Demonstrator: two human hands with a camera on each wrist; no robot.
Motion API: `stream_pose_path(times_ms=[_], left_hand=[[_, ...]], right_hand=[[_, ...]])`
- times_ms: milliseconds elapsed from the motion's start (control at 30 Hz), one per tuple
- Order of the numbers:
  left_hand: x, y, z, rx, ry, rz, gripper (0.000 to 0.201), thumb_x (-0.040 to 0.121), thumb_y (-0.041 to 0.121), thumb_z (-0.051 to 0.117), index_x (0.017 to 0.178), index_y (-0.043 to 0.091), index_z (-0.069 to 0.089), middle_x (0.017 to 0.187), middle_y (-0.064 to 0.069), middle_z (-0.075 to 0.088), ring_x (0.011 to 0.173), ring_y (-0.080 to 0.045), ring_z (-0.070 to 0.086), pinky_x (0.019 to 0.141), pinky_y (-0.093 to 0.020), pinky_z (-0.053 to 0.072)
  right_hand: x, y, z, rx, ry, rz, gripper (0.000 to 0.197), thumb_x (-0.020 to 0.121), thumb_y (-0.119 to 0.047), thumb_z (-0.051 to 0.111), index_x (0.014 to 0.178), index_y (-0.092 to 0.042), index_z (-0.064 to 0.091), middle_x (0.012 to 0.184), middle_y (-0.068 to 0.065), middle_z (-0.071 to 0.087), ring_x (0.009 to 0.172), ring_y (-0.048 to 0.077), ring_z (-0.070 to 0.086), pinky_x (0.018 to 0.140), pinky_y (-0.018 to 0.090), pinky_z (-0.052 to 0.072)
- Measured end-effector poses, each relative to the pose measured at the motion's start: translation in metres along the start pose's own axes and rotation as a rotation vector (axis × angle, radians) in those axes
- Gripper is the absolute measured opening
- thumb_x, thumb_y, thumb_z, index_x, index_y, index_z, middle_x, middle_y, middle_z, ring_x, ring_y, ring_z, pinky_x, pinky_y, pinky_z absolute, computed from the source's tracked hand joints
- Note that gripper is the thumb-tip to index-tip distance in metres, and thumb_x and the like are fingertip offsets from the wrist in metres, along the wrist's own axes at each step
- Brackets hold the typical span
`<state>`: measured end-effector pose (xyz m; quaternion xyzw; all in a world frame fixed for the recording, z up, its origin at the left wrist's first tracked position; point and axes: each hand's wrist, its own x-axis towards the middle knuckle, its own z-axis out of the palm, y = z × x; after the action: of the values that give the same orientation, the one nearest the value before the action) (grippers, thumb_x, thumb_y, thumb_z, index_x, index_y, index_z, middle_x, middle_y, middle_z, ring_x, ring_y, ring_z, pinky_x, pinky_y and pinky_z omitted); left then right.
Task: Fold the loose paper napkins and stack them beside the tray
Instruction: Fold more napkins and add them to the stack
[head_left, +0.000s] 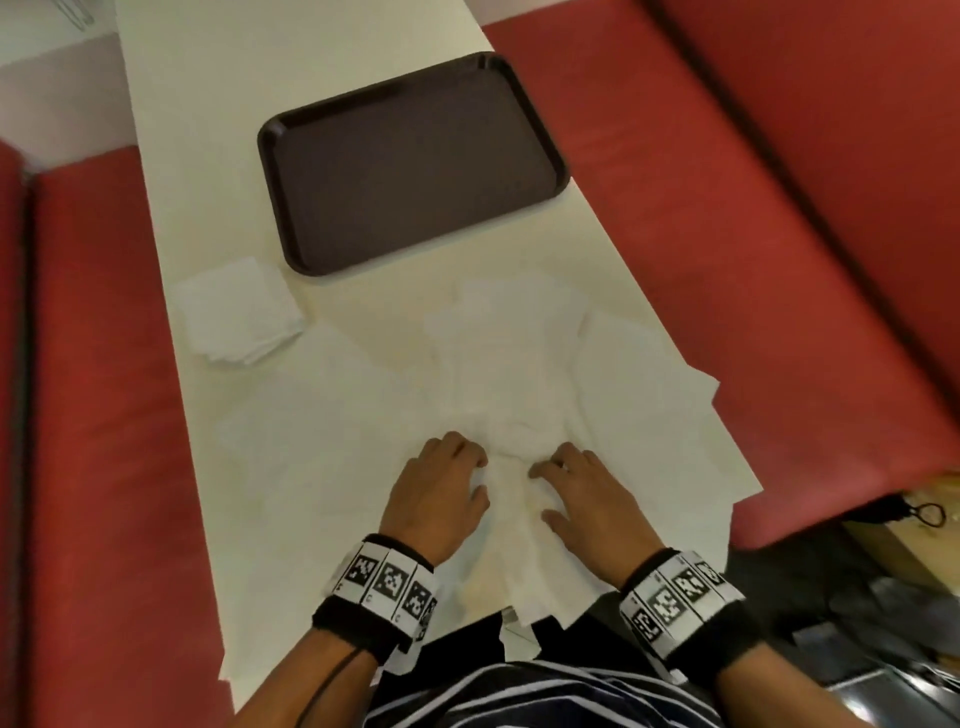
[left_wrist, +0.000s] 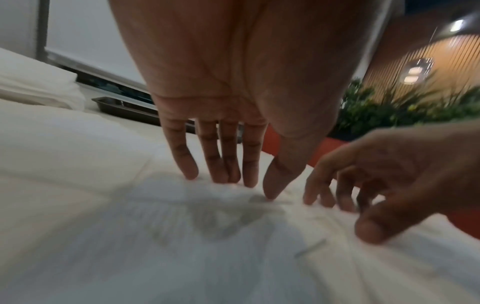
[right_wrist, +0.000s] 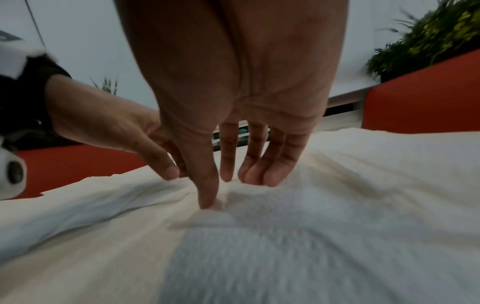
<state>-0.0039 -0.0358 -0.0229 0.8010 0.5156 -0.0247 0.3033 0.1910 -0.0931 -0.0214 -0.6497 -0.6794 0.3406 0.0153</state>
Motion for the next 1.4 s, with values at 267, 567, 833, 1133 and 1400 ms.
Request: stream_pose_path(times_ms=[267,567,833,1133,1400], left_hand=[[0.001,0.009,0.011,0.064,0.084,-0.05,0.03,0.085,0.021,0.07,0.114,0.018,0.061,0.117,0.002,0.056,0.103,-0.021,0.053,0.078,-0.034,0.048],[0.0,0.012,0.018,0.082,0.127,-0.113,0.032,0.083,0.021,0.071,0.113,0.018,0.061,0.117,0.005,0.055,0.102,-0.02,0.052,0.075,-0.033,0.049],[-0.001,0.018,0.017,0.125,0.118,-0.147,0.031,0.085,0.021,0.068,0.115,0.02,0.06,0.119,0.004,0.054,0.103,-0.019,0.052,0.078,-0.033,0.048],[0.005,0.037,0.001,0.146,0.206,-0.141,0.023,0.09,0.024,0.064,0.113,0.02,0.063,0.114,0.002,0.059,0.103,-0.021,0.057,0.083,-0.035,0.046],[0.006,0.078,-0.025,-0.096,0.323,-0.109,0.024,0.098,0.042,0.056,0.111,0.024,0.064,0.11,0.01,0.063,0.101,-0.008,0.059,0.086,-0.029,0.046]], right_hand=[[-0.002,0.012,-0.002,0.049,0.013,-0.172,0.027,0.095,-0.02,0.056,0.121,-0.021,0.061,0.116,-0.001,0.054,0.107,0.02,0.051,0.084,0.031,0.042],[-0.001,0.065,-0.054,-0.05,0.348,0.297,0.047,0.096,-0.025,0.056,0.14,-0.014,0.045,0.143,0.016,0.036,0.125,0.032,0.038,0.103,0.037,0.036],[0.009,0.084,-0.047,-0.008,0.306,0.385,0.075,0.092,-0.03,0.065,0.152,-0.011,0.024,0.141,0.014,0.033,0.125,0.031,0.036,0.107,0.036,0.038],[0.009,0.086,-0.072,0.194,0.534,0.291,0.021,0.097,-0.028,0.058,0.117,-0.023,0.062,0.113,-0.001,0.062,0.099,0.025,0.062,0.079,0.041,0.051],[-0.017,0.053,-0.111,0.627,0.527,0.0,0.016,0.1,-0.031,0.053,0.106,-0.017,0.061,0.098,-0.012,0.066,0.086,0.01,0.061,0.068,0.016,0.045]])
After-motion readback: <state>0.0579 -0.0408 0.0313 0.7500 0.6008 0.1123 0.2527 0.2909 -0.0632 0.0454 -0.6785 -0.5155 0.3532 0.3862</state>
